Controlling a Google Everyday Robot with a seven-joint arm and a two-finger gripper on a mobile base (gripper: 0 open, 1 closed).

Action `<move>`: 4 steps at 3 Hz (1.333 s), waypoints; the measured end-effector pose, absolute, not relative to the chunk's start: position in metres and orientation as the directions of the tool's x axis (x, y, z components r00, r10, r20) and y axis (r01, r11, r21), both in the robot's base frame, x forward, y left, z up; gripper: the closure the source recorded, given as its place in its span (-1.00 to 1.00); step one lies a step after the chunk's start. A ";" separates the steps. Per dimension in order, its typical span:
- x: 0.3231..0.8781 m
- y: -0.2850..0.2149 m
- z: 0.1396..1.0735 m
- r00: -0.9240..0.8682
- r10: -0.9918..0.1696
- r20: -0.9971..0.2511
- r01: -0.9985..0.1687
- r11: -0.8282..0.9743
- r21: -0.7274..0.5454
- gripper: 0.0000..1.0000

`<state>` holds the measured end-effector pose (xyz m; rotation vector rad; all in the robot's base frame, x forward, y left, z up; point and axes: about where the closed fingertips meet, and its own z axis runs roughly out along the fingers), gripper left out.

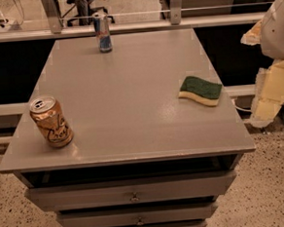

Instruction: Move orange can near sponge

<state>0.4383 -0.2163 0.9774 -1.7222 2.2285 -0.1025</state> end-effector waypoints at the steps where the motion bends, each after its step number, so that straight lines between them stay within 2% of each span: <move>1: 0.438 -0.216 0.977 -0.220 -0.953 -0.208 -0.930 0.270 -0.250 -1.00; 3: 0.456 -0.128 0.943 -0.115 -0.919 -0.377 -0.966 0.192 -0.172 -1.00; 4: 0.462 -0.050 0.929 -0.027 -0.854 -0.519 -0.986 0.108 -0.127 -1.00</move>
Offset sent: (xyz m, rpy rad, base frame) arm 0.0201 0.0963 -0.0449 0.2226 0.0615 0.1210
